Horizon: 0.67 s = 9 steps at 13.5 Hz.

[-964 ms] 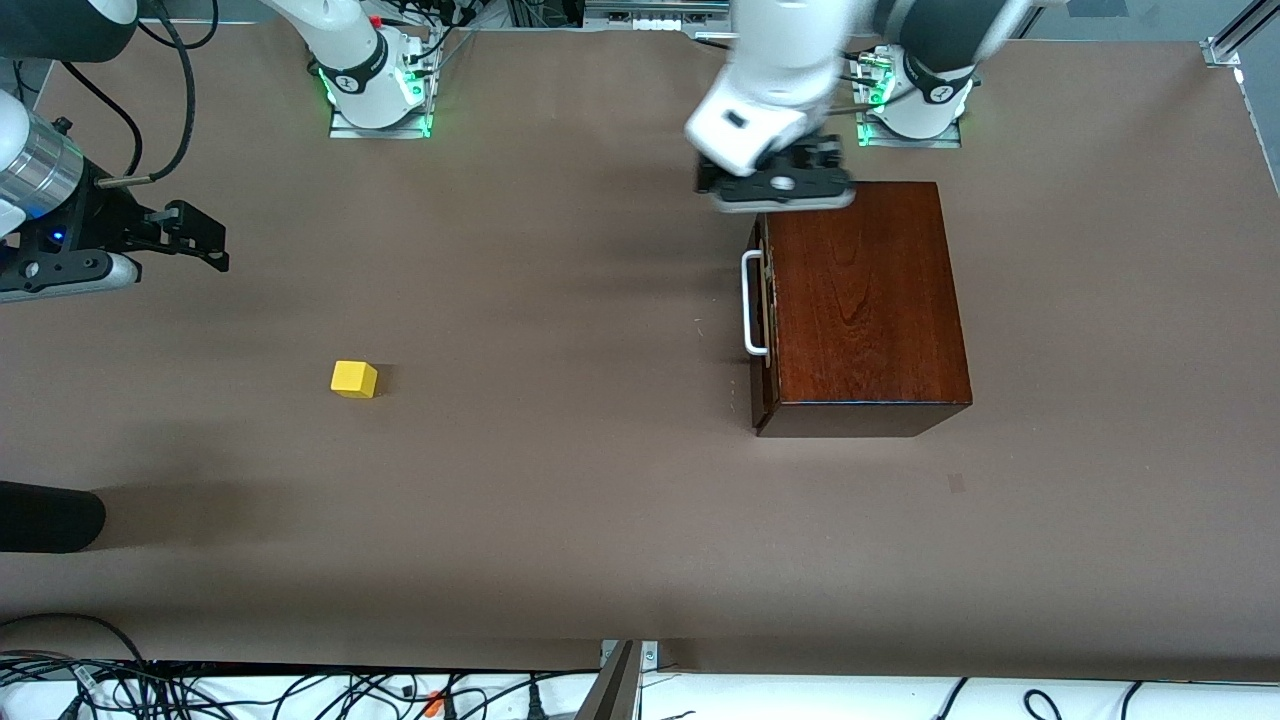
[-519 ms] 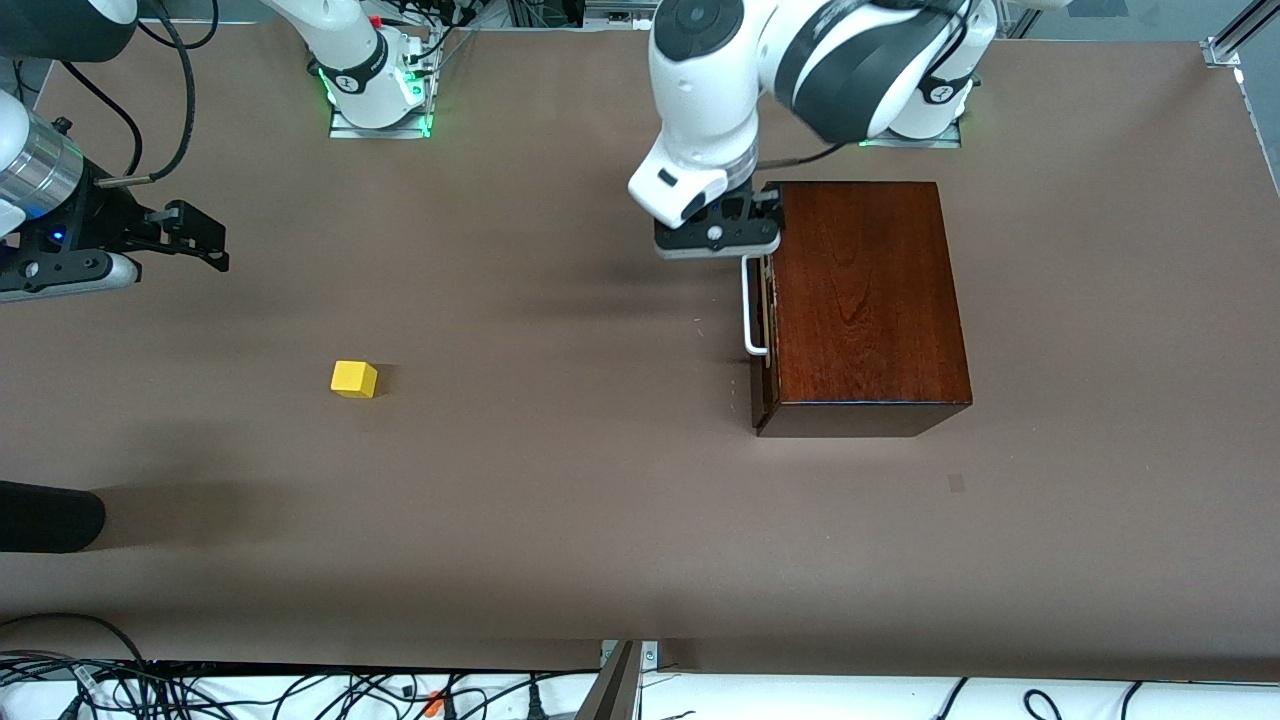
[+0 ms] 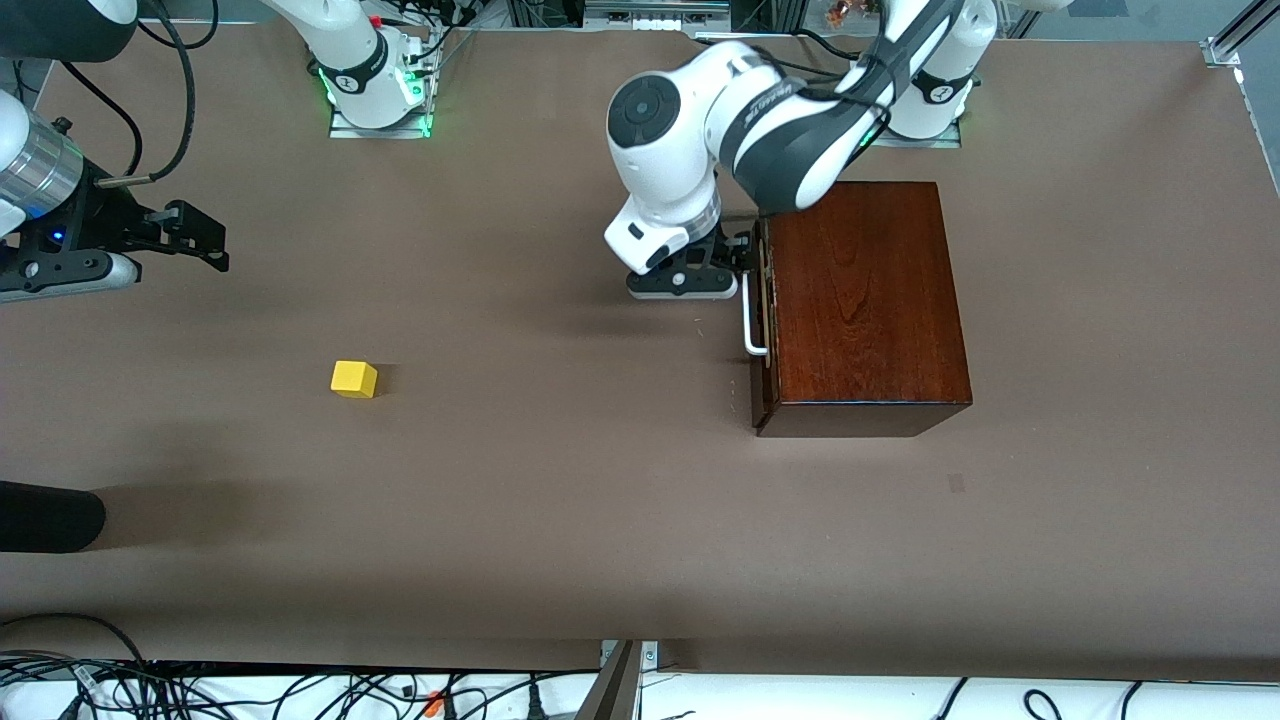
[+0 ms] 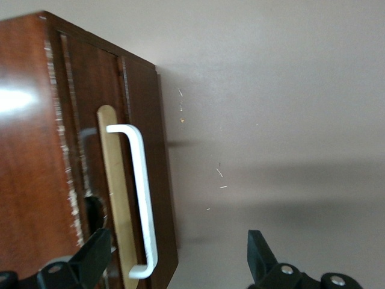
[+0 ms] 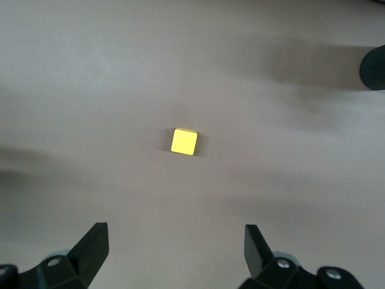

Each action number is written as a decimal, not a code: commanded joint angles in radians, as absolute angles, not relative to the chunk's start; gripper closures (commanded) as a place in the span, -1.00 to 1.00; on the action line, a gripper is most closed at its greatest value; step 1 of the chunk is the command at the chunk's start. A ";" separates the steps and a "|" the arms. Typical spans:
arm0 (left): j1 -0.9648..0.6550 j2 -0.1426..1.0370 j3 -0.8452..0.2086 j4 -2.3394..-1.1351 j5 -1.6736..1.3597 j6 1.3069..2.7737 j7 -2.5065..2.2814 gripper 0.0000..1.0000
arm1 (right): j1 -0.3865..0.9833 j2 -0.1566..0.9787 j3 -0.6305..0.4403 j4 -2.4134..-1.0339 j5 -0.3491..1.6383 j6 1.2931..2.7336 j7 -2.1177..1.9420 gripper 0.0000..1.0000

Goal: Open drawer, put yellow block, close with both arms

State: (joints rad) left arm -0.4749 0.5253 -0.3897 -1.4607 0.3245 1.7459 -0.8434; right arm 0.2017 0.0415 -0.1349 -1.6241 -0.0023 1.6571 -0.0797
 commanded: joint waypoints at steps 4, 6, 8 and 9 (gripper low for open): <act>-0.448 0.512 -0.382 -1.574 0.351 1.833 -0.828 -1.00 | 0.198 0.055 -0.137 -1.605 0.015 1.664 -0.071 -1.00; -0.448 0.509 -0.377 -1.614 0.351 1.867 -0.845 -1.00 | 0.198 0.095 -0.137 -1.605 0.017 1.704 -0.083 -1.00; -0.443 0.511 -0.376 -1.621 0.351 1.871 -0.896 -1.00 | 0.195 0.136 -0.137 -1.605 0.018 1.723 -0.083 -1.00; -0.440 0.511 -0.377 -1.624 0.351 1.871 -0.911 -1.00 | 0.199 0.173 -0.137 -1.605 0.017 1.724 -0.083 -1.00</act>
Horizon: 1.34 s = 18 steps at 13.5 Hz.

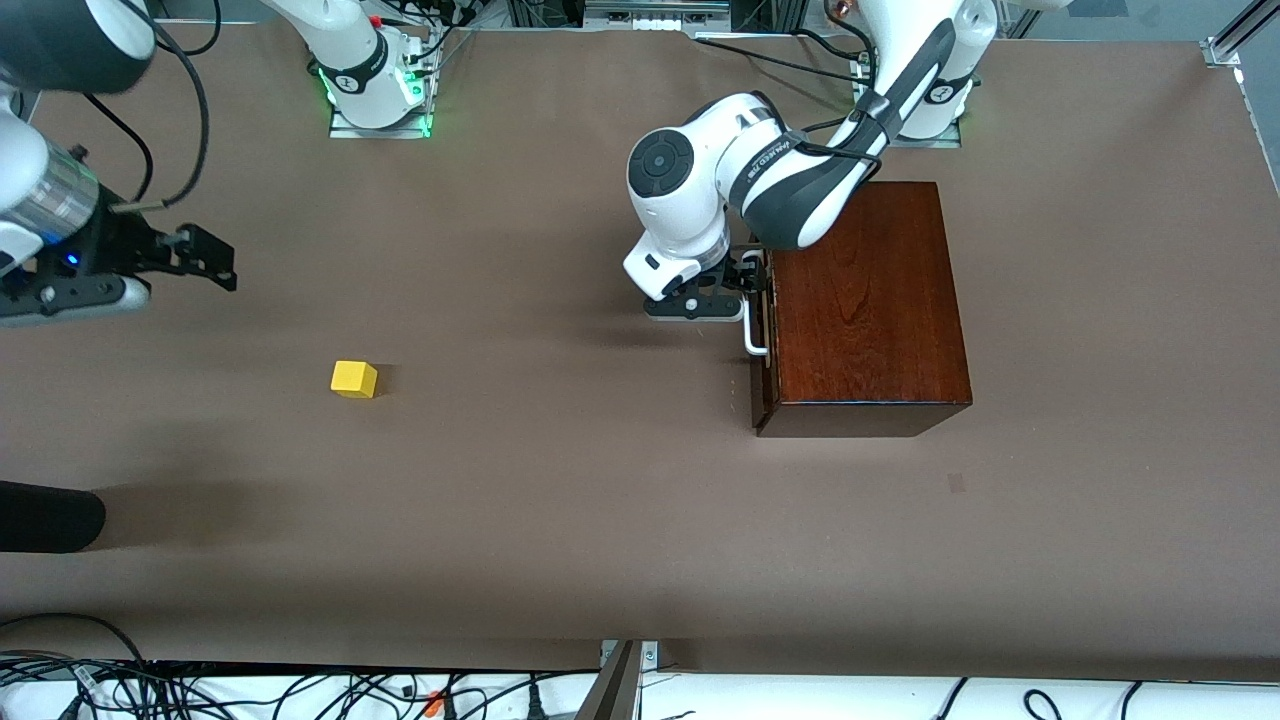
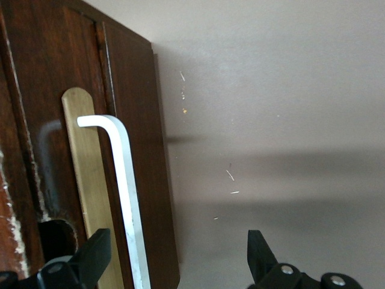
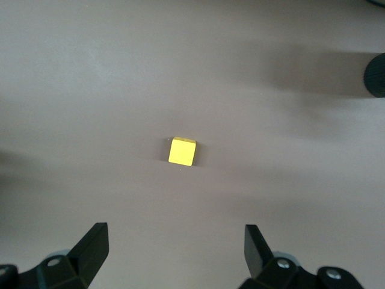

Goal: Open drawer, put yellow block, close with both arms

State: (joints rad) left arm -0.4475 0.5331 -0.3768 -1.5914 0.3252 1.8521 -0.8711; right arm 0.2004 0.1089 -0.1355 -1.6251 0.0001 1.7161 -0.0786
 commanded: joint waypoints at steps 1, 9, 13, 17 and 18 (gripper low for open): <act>-0.440 0.515 -0.376 -1.624 0.351 1.871 -0.919 -1.00 | 0.199 0.213 -0.137 -1.605 0.017 1.736 -0.083 -1.00; -0.445 0.569 -0.373 -1.624 0.394 1.901 -1.020 -1.00 | 0.206 0.333 -0.133 -1.741 0.026 1.992 -0.077 -1.00; -0.452 0.583 -0.374 -1.621 0.420 1.902 -1.020 -1.00 | 0.207 0.389 -0.133 -1.859 0.096 2.173 -0.066 -1.00; -0.462 0.603 -0.376 -1.608 0.425 1.920 -1.020 -1.00 | 0.210 0.436 -0.130 -1.913 0.100 2.272 -0.066 -1.00; -0.462 0.604 -0.376 -1.608 0.425 1.931 -1.020 -1.00 | 0.210 0.436 -0.130 -1.928 0.100 2.284 -0.066 -1.00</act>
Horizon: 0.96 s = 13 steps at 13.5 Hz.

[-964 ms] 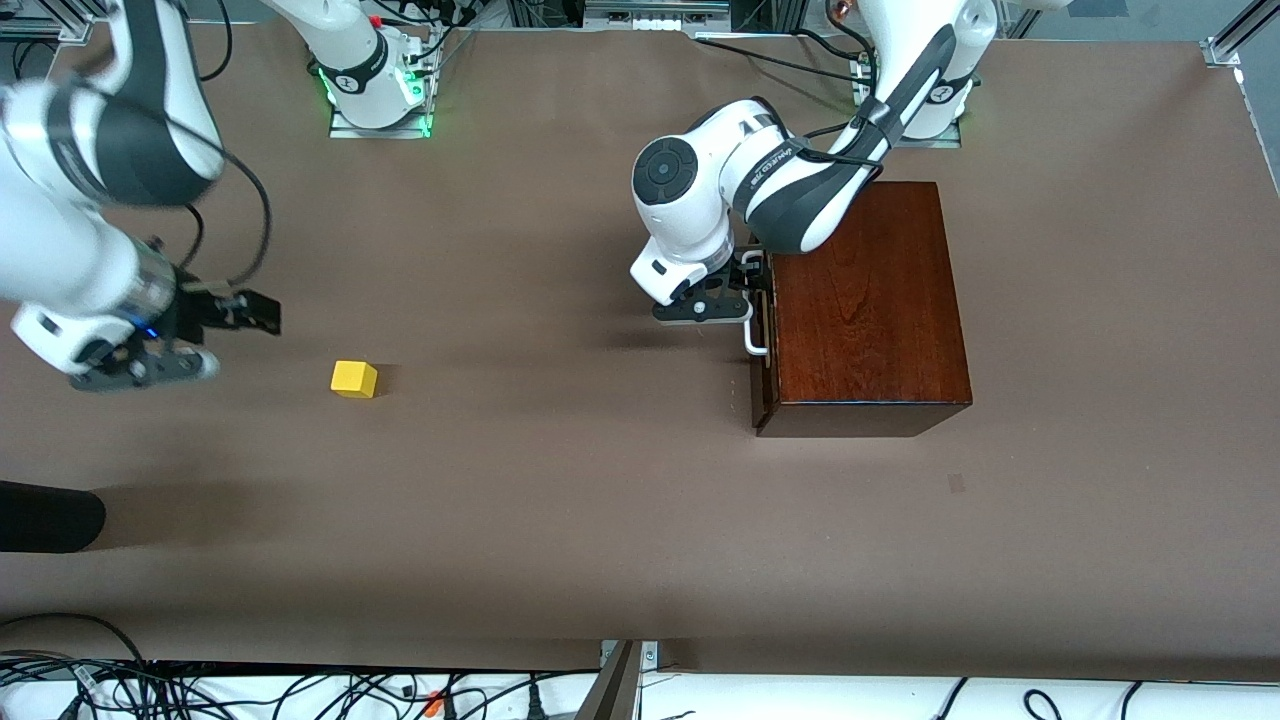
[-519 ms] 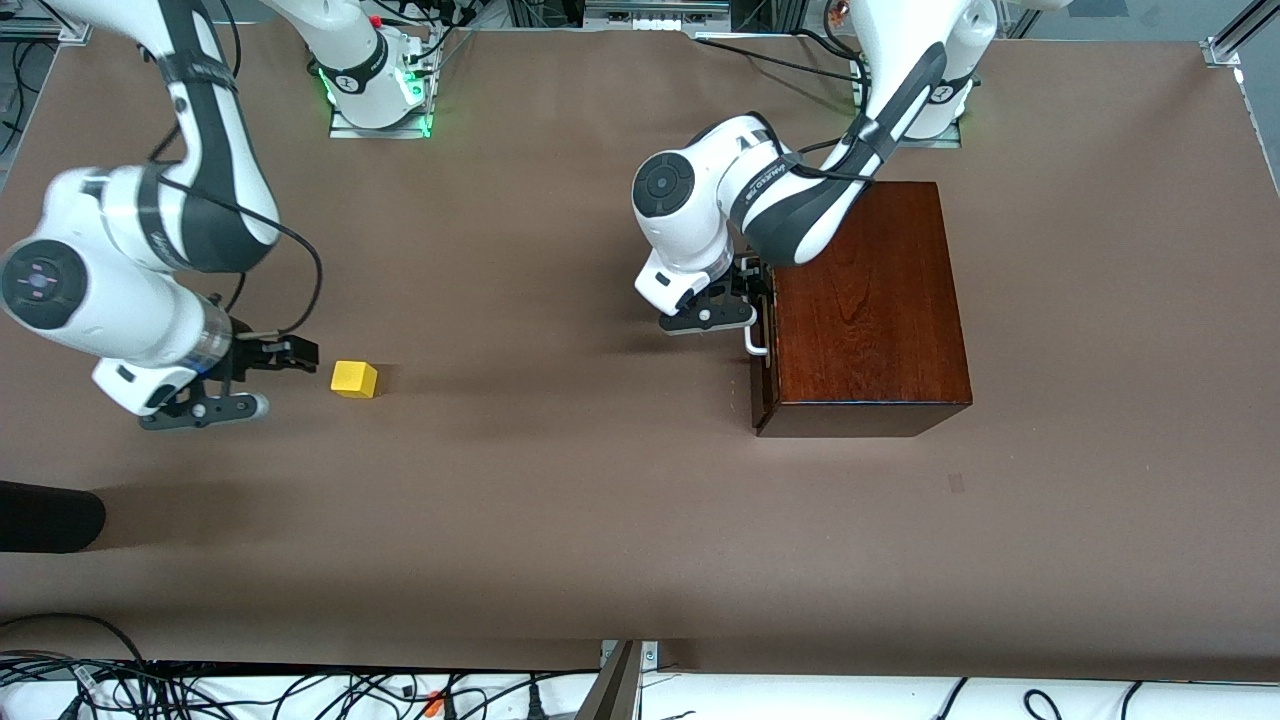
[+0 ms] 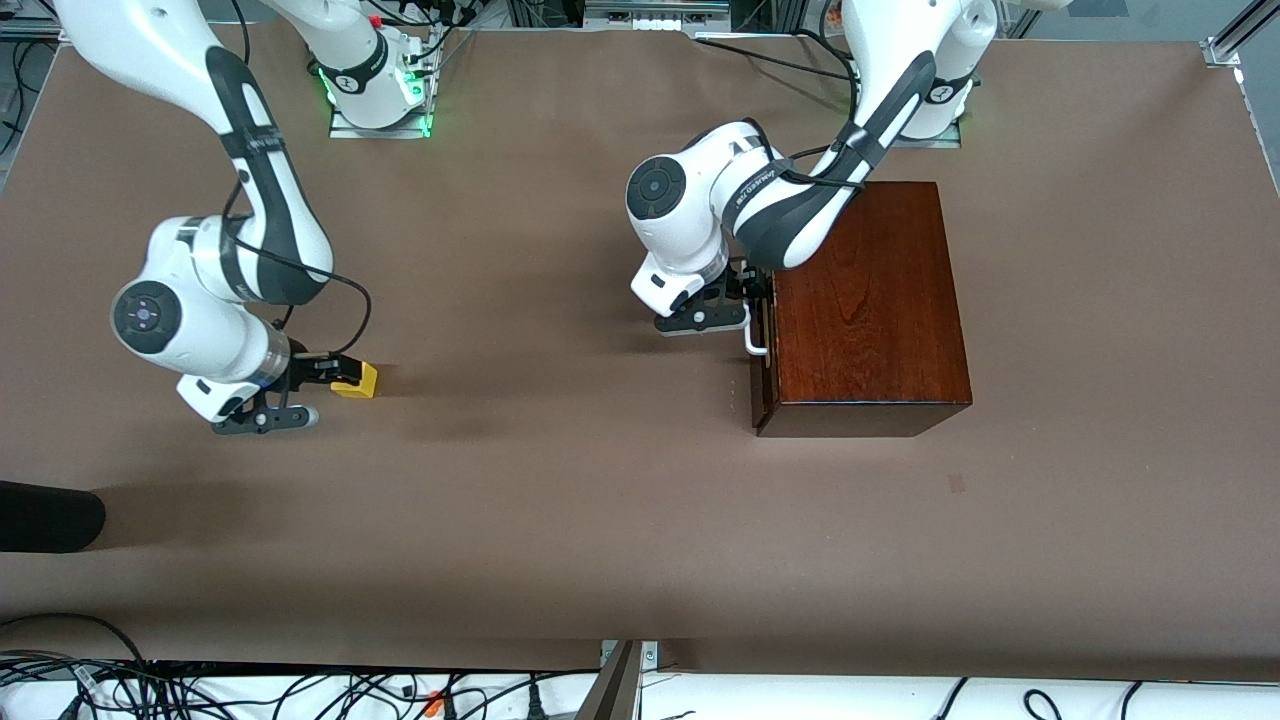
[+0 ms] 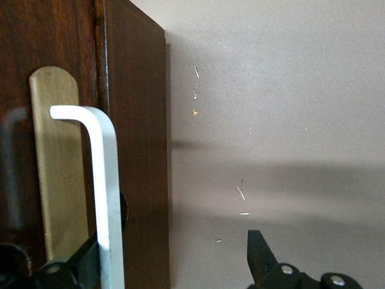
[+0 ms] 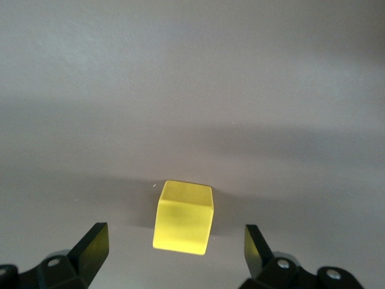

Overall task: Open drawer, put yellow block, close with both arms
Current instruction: 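Pull the drawer open with the left gripper while the right gripper grasps the cube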

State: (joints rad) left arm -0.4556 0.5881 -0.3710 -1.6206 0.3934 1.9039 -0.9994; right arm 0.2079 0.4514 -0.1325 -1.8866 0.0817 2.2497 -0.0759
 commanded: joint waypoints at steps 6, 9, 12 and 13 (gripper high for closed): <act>-0.466 0.606 -0.383 -1.586 0.410 1.942 -1.017 -1.00 | 0.222 0.453 -0.129 -2.002 0.100 2.377 -0.023 -1.00; -0.494 0.638 -0.383 -1.540 0.405 1.942 -1.020 -1.00 | 0.224 0.457 -0.129 -2.037 0.100 2.427 -0.023 -1.00; -0.517 0.667 -0.383 -1.496 0.402 1.940 -1.025 -1.00 | 0.224 0.465 -0.129 -2.039 0.100 2.436 -0.023 -1.00; -0.520 0.673 -0.383 -1.494 0.400 1.940 -1.026 -1.00 | 0.222 0.469 -0.129 -2.039 0.100 2.436 -0.023 -0.97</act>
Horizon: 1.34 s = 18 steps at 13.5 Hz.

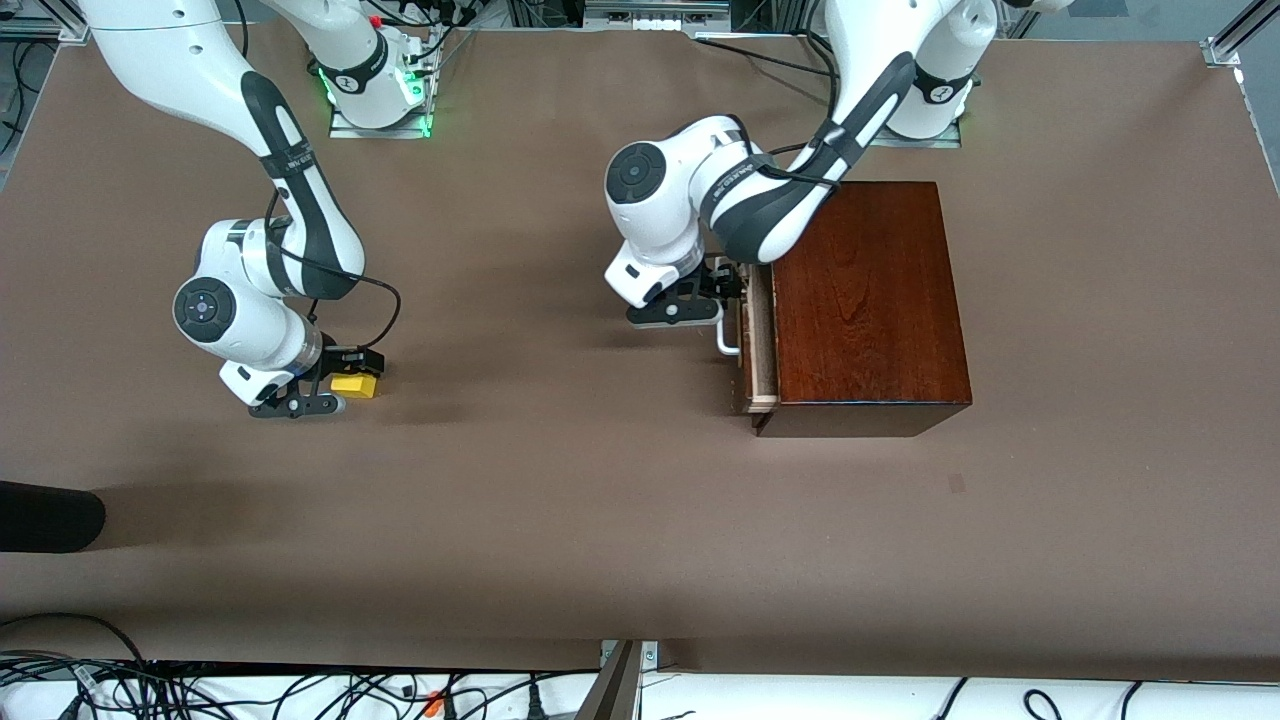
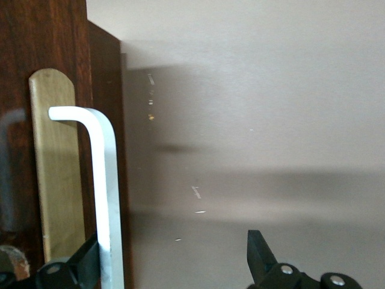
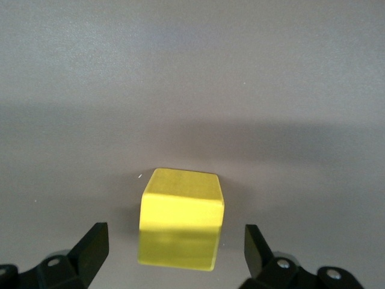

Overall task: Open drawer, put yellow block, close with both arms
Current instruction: 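Pull the drawer open with the left gripper while the right gripper grasps the cube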

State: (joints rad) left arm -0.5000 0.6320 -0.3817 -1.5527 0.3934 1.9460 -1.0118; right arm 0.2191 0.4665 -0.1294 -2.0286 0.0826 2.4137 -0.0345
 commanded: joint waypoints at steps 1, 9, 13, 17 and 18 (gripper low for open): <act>-0.525 0.675 -0.383 -1.494 0.400 1.940 -1.028 -1.00 | 0.224 0.469 -0.129 -2.039 0.100 2.437 -0.023 -0.90; -0.563 0.706 -0.385 -1.425 0.384 1.940 -1.055 -1.00 | 0.222 0.480 -0.129 -2.034 0.098 2.439 -0.031 0.21; -0.584 0.727 -0.384 -1.381 0.383 1.940 -1.091 -1.00 | 0.224 0.448 -0.130 -1.985 0.092 2.393 -0.046 0.38; -0.610 0.739 -0.385 -1.358 0.382 1.942 -1.132 -1.00 | 0.224 0.422 -0.129 -1.830 0.084 2.173 -0.046 0.38; -0.615 0.744 -0.385 -1.342 0.382 1.942 -1.144 -1.00 | 0.224 0.411 -0.129 -1.795 0.084 2.113 -0.054 0.37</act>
State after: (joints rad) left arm -0.5832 0.7056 -0.3779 -1.4162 0.3927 1.9402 -1.1032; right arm 0.2230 0.4312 -0.1294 -1.8616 0.0823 2.2172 -0.0376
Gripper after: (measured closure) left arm 0.000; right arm 0.449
